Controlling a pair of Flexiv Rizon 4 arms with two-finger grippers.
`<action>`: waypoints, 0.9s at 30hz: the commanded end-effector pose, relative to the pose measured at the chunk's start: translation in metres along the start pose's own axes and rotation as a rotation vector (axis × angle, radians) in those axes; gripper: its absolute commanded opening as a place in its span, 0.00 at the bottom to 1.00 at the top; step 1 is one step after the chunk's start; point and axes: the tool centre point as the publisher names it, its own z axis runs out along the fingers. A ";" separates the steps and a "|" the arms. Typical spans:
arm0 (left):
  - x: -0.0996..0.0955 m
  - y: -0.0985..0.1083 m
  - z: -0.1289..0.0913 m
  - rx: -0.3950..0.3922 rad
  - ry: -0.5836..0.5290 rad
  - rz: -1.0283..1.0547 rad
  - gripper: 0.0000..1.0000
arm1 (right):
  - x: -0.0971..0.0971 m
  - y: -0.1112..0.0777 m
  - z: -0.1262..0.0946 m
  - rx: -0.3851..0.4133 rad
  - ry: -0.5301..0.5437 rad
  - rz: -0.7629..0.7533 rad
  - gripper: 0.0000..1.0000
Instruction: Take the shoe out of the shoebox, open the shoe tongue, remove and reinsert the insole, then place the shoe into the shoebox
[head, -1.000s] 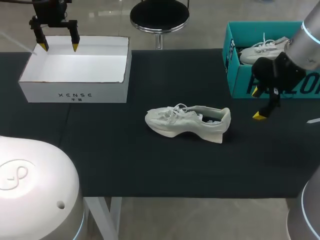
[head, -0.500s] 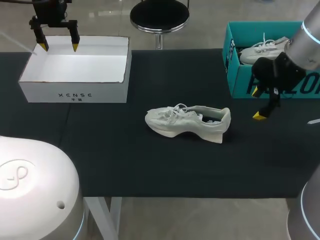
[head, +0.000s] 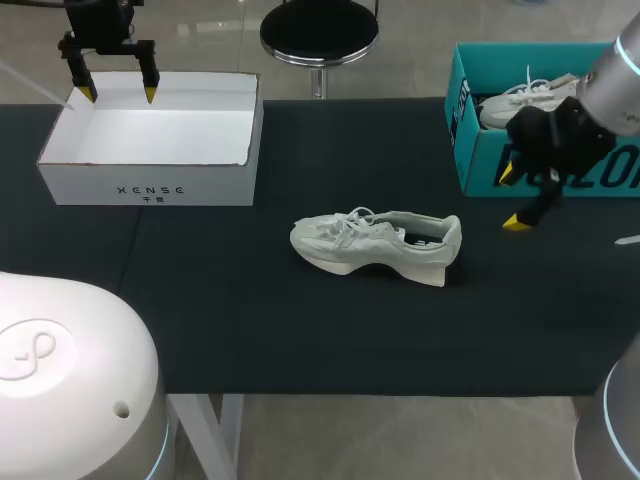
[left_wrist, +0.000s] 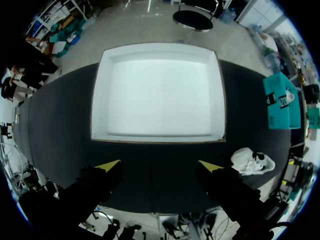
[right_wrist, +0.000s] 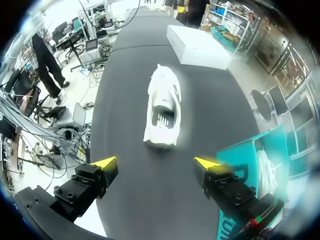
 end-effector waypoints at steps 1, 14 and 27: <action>0.000 0.000 0.000 0.000 0.000 0.000 1.00 | 0.000 -0.017 -0.004 -0.079 0.006 -0.029 1.00; 0.000 0.000 0.000 0.000 0.000 0.000 1.00 | 0.010 -0.056 -0.035 -0.170 -0.013 -0.104 1.00; 0.000 0.000 0.000 0.000 0.000 0.000 1.00 | 0.015 -0.108 -0.049 -0.289 -0.002 -0.207 1.00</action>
